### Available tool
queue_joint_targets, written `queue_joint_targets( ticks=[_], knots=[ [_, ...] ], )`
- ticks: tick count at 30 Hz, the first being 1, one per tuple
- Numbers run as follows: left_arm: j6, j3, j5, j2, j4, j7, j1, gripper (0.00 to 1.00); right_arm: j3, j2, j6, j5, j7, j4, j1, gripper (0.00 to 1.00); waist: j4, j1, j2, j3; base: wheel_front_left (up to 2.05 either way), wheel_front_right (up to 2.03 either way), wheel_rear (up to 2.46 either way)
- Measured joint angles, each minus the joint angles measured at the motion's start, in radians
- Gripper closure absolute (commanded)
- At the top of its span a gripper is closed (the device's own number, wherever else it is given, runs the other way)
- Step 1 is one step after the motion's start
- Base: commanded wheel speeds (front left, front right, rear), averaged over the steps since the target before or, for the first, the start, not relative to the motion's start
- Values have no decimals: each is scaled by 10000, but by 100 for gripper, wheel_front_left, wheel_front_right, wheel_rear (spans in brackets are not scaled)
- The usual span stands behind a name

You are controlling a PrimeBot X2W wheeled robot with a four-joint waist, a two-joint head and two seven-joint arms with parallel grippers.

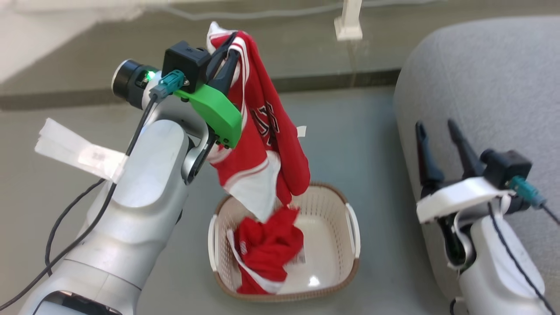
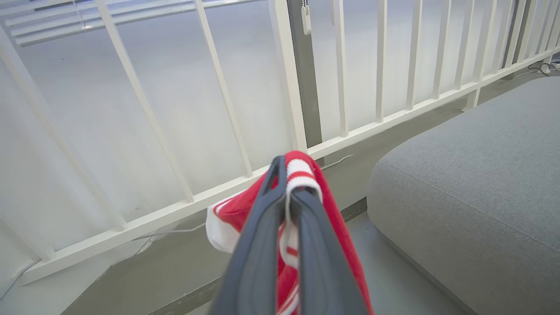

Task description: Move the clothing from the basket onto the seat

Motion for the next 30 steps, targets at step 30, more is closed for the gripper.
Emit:
queue_joint_targets(
  ticks=[30],
  knots=[
    [330, -1622, -1720, -17, -1544, 880, 58, 100, 3730, -63, 349, 67, 0, 1170, -323, 0, 475, 0, 0, -1867, 0, 0, 0]
  ],
)
